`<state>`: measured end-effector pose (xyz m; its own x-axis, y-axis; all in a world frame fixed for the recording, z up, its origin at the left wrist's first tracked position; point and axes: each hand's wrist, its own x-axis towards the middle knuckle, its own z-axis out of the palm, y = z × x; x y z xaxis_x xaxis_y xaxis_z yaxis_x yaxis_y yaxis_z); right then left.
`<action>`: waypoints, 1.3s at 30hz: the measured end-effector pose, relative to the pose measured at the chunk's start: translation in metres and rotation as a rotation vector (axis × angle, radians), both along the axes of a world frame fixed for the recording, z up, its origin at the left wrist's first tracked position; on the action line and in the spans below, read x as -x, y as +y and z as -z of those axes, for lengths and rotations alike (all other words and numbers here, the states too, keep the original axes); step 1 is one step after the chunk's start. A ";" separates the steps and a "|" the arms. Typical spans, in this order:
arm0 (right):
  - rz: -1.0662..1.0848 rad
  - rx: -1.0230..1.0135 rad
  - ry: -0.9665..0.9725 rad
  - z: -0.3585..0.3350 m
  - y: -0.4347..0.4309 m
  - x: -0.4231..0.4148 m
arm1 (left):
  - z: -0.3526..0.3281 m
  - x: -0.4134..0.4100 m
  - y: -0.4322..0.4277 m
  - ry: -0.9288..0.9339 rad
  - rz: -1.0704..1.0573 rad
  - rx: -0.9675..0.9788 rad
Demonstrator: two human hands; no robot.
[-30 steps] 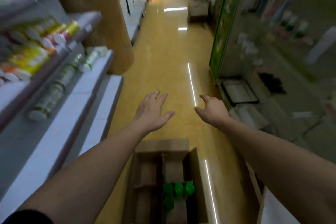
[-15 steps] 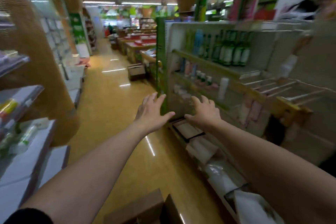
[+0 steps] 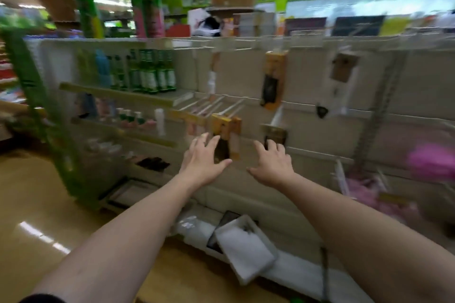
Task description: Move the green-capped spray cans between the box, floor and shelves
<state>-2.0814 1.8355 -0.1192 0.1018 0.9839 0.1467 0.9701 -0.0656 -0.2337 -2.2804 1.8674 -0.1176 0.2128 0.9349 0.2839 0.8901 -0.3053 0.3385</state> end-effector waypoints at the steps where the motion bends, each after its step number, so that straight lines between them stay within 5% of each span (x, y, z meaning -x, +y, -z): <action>1: 0.039 -0.005 -0.001 -0.001 -0.009 -0.022 | -0.001 -0.025 0.000 -0.004 0.038 -0.008; 19: 0.484 0.181 0.121 0.082 -0.185 -0.345 | 0.091 -0.387 -0.105 0.105 0.450 0.161; 29: 0.592 0.448 0.247 0.212 -0.191 -0.396 | 0.223 -0.452 -0.109 0.263 0.557 0.407; 39: 0.719 0.758 0.365 0.423 -0.191 -0.402 | 0.435 -0.440 -0.071 0.457 0.615 0.693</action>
